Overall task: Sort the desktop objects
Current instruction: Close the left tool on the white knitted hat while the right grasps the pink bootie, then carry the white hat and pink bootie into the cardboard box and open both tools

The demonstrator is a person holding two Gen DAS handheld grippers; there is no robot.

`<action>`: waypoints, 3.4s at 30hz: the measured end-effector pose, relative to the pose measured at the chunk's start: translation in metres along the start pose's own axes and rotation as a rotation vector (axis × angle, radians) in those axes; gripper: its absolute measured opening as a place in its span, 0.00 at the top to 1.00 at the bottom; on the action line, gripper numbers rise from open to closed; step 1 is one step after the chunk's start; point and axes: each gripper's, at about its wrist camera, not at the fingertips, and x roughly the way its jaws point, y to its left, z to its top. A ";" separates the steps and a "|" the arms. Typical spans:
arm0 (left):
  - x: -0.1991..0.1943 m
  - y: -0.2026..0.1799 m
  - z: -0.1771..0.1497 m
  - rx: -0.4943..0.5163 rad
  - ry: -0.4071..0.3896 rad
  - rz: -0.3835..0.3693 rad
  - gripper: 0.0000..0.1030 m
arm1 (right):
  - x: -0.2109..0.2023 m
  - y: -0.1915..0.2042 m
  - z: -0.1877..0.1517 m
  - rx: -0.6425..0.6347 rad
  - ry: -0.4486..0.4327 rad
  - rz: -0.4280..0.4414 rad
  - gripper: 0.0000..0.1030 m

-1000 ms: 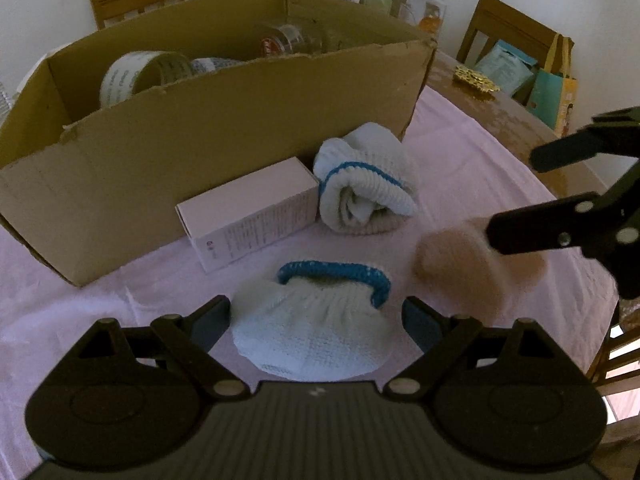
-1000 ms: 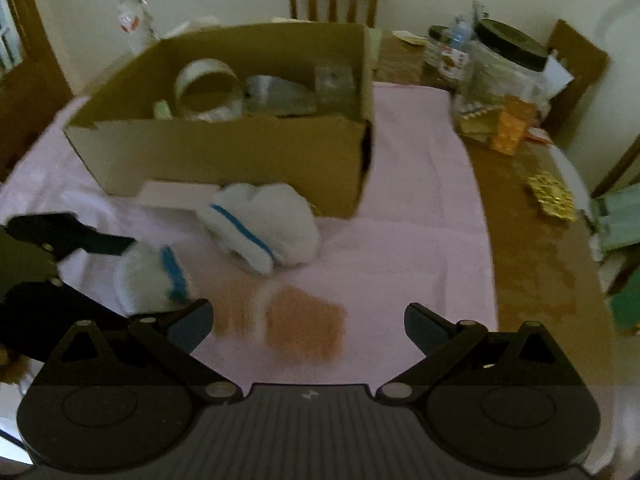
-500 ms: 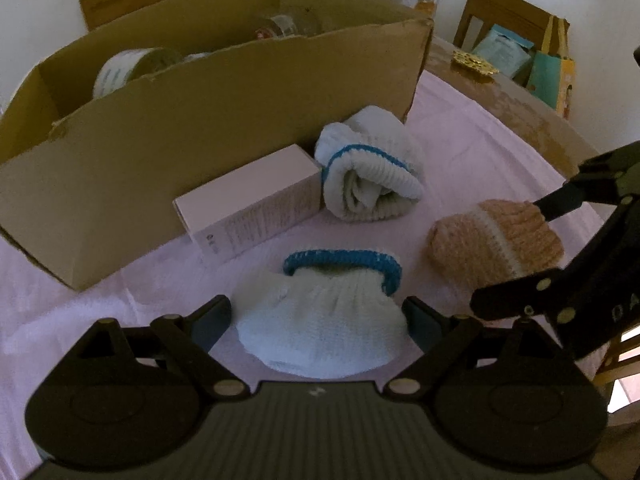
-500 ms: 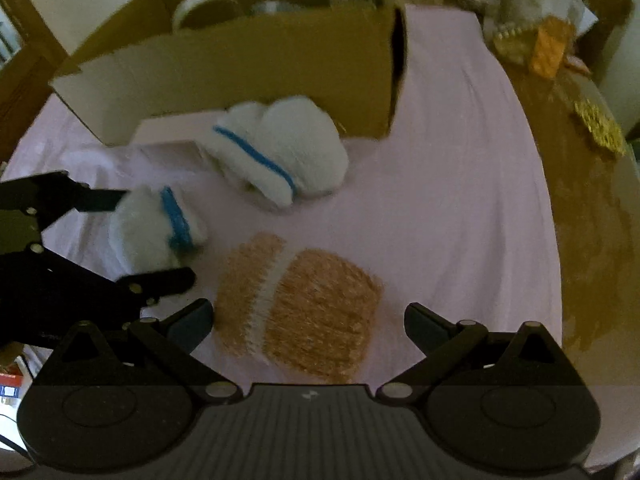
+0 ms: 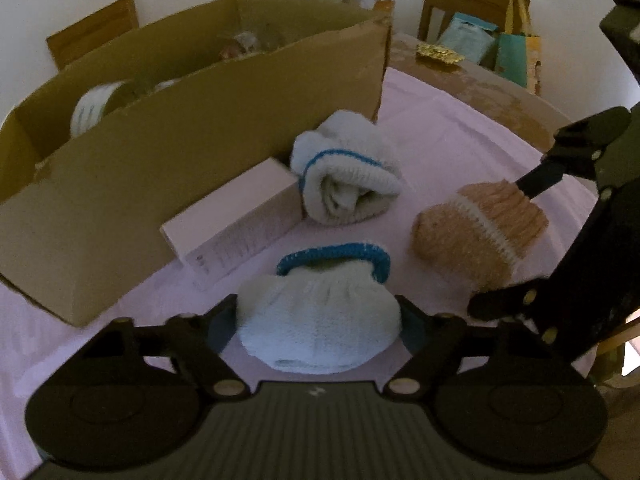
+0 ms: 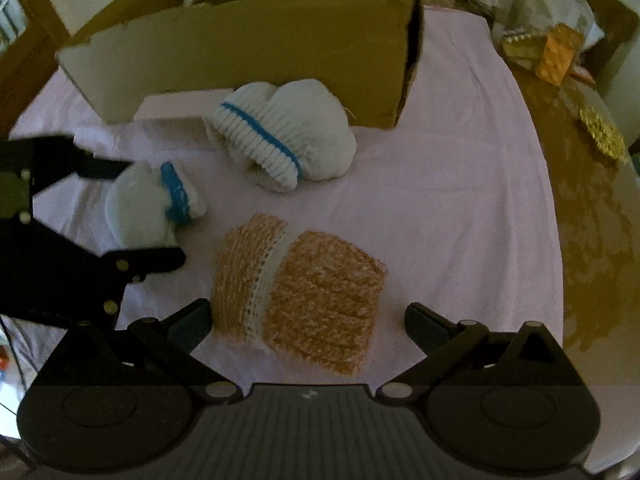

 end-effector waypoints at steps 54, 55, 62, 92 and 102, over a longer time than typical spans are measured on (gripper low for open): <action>-0.090 0.030 0.021 -0.189 -0.100 0.008 0.30 | -0.065 0.008 0.040 -0.145 -0.064 0.010 0.29; -0.092 0.031 0.023 -0.192 -0.103 0.008 0.30 | -0.070 0.009 0.043 -0.159 -0.072 0.012 0.29; -0.105 0.041 0.046 -0.206 -0.136 0.035 0.30 | -0.090 0.013 0.068 -0.254 -0.127 0.011 0.29; -0.078 0.125 0.133 -0.217 -0.134 0.174 0.30 | -0.094 -0.006 0.176 -0.343 -0.245 0.068 0.29; -0.053 0.160 0.147 -0.211 -0.114 0.181 0.30 | -0.084 -0.006 0.195 -0.316 -0.235 0.036 0.29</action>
